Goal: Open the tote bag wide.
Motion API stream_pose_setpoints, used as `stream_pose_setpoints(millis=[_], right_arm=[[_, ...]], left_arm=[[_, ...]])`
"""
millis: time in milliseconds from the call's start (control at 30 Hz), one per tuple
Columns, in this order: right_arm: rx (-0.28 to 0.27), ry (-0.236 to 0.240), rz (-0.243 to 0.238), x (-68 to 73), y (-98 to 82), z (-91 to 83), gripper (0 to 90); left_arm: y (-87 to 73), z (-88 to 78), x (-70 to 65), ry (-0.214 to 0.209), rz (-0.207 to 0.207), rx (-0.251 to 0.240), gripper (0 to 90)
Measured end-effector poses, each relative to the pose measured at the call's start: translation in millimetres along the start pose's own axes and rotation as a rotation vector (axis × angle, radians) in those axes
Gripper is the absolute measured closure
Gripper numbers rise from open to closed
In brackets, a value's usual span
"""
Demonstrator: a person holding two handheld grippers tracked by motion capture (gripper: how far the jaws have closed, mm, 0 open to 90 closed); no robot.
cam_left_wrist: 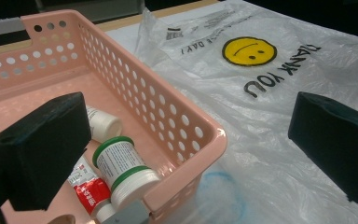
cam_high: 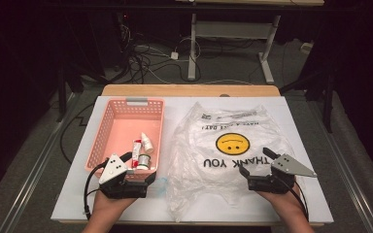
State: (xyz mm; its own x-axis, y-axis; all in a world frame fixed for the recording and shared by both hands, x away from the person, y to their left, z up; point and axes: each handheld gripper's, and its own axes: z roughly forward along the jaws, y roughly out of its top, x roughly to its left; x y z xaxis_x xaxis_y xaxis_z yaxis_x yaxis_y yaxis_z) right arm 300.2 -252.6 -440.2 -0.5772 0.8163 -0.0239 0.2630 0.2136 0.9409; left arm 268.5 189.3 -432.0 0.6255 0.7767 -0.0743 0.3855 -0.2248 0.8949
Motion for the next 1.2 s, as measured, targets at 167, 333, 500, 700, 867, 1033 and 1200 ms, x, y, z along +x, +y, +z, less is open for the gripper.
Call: stream_pose_setpoints(millis=[167, 333, 500, 700, 867, 1033, 1200], right_arm=[[0.001, 0.004, -0.002, 1.4, 1.2, -1.5, 0.1], [-0.001, 0.004, -0.007, 2.2, 3.9, -4.1, 0.1], [0.008, -0.005, -0.002, -4.0, 8.1, -9.2, 0.1], [0.017, -0.066, 0.044, -29.0, 11.5, -24.1, 0.1], [0.056, -0.123, 0.076, -53.6, 3.7, -31.5, 0.2], [0.12, -0.156, 0.113, -74.0, -7.1, -32.6, 2.9], [0.168, -0.207, 0.145, -91.7, -17.2, -34.3, 6.3]], left_arm=[[1.9, -0.8, -1.7, 0.008, 0.011, -0.005, 0.0], [1.0, 1.2, -3.1, 0.002, 0.013, 0.002, 0.0], [0.5, 2.8, -2.2, -0.001, 0.011, 0.012, 0.0], [0.4, 1.7, -1.5, 0.0, 0.011, 0.015, 0.0], [0.1, 1.4, -1.8, 0.0, 0.013, 0.014, 0.0], [-0.5, 3.3, -1.4, -0.003, 0.013, 0.022, 0.0], [-1.0, 3.1, -1.1, -0.003, 0.009, 0.021, 0.0]])
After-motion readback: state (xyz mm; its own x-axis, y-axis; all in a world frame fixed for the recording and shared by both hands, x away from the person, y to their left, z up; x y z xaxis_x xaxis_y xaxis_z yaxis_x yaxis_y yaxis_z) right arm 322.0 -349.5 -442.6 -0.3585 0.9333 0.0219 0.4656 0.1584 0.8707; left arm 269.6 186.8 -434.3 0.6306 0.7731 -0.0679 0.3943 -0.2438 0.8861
